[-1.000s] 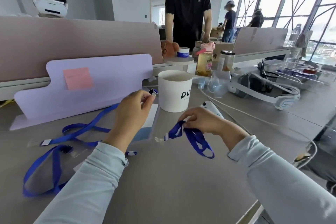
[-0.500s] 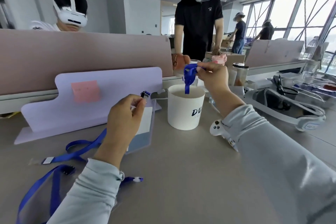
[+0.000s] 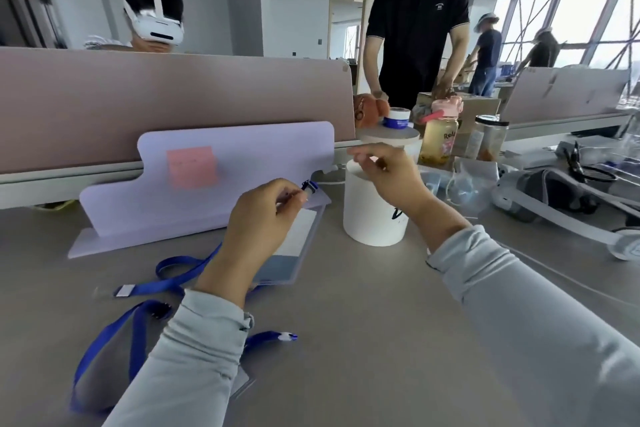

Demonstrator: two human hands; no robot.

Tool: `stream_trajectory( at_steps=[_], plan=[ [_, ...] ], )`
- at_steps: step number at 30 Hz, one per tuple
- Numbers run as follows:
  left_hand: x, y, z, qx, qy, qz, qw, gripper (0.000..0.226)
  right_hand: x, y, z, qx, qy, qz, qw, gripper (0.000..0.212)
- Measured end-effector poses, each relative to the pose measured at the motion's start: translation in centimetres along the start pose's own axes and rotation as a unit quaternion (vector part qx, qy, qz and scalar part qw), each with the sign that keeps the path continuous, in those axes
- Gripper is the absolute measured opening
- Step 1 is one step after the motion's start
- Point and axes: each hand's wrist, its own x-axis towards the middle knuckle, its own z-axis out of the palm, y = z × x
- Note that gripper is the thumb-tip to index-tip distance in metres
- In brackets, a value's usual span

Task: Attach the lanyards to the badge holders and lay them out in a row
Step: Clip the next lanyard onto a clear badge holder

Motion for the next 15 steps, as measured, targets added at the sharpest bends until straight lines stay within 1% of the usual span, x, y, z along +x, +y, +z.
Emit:
stream_trajectory(
  at_steps=[2,3,4,5,6,8,10,12,14,15],
  plan=[
    [-0.1,0.4,-2.1,0.005,-0.009,0.005,1.0,0.012,-1.0,-2.0,0.9,0.046,-0.14,-0.044,0.988,0.032],
    [-0.2,0.5,-3.4,0.003,-0.02,0.007,1.0,0.01,-1.3,-2.8,1.5,0.054,-0.198,-0.057,0.977,0.041],
    [-0.4,0.6,-4.7,0.003,-0.034,0.007,0.999,0.009,-1.6,-3.7,2.2,0.058,-0.238,-0.066,0.967,0.05],
    [-0.6,0.7,-5.9,0.007,-0.049,0.005,0.999,0.009,-1.8,-4.5,3.0,0.06,-0.26,-0.075,0.961,0.055],
    [-0.9,0.6,-7.1,0.015,-0.058,0.0,0.998,0.009,-2.1,-5.1,3.9,0.065,-0.266,-0.085,0.958,0.056],
    [-1.8,0.2,-9.5,0.032,-0.069,-0.019,0.997,0.009,-2.6,-6.6,5.9,0.075,-0.269,-0.098,0.955,0.05],
    [-3.0,-0.6,-11.6,0.035,-0.079,-0.048,0.995,0.01,-3.3,-8.1,8.0,0.087,-0.29,-0.096,0.948,0.043],
    [-4.4,-1.6,-13.5,0.022,-0.077,-0.079,0.994,0.011,-4.1,-9.7,10.2,0.084,-0.312,-0.091,0.942,0.027],
    [-5.8,-2.5,-15.6,0.03,-0.062,-0.103,0.992,0.013,-4.6,-11.7,12.3,0.05,-0.307,-0.113,0.944,0.006],
    [-6.5,-2.9,-16.7,0.046,-0.05,-0.112,0.991,0.014,-4.6,-12.7,13.2,0.038,-0.295,-0.123,0.947,0.007]
  ],
)
